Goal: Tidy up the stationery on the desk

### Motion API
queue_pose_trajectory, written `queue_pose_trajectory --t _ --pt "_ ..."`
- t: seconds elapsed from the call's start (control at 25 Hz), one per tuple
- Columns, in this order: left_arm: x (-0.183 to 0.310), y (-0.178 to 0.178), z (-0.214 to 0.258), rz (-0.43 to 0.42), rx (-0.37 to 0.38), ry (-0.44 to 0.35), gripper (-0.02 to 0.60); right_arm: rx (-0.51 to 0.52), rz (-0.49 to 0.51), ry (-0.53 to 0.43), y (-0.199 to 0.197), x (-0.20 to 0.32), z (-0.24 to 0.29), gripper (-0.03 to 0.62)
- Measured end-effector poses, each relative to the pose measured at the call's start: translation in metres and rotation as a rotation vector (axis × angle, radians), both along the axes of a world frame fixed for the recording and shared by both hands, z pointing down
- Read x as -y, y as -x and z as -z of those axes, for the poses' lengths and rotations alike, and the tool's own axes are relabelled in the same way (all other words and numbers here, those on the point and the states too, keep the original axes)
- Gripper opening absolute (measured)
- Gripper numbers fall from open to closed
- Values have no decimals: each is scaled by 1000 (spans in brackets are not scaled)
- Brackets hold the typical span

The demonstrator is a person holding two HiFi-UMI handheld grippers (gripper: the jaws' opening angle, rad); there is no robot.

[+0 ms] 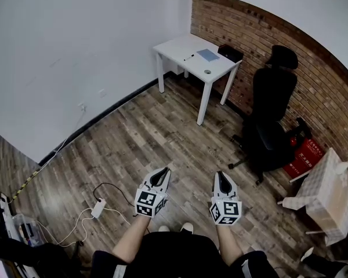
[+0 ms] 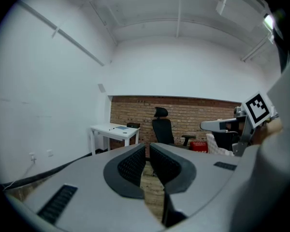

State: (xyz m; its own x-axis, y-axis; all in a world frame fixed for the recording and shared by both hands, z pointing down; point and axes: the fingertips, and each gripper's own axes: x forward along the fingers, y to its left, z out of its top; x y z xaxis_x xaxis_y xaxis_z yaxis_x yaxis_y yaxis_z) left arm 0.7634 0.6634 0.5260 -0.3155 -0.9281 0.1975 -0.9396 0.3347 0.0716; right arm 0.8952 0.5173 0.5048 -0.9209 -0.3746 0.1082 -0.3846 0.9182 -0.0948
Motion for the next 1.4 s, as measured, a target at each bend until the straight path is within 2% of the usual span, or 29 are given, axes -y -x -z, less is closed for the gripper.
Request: queue_pose_trajectory --t 0.32,0.92,1.4 --pt "1 -9 -1 3 4 0 38 0 7 11 -9 -1 -5 25" --pt "34 -47 -6 31 9 24 38 -2 44 38 -40 32 -14 25" --pt "71 -30 -10 28 5 29 38 -7 50 59 -27 63 -26 25"
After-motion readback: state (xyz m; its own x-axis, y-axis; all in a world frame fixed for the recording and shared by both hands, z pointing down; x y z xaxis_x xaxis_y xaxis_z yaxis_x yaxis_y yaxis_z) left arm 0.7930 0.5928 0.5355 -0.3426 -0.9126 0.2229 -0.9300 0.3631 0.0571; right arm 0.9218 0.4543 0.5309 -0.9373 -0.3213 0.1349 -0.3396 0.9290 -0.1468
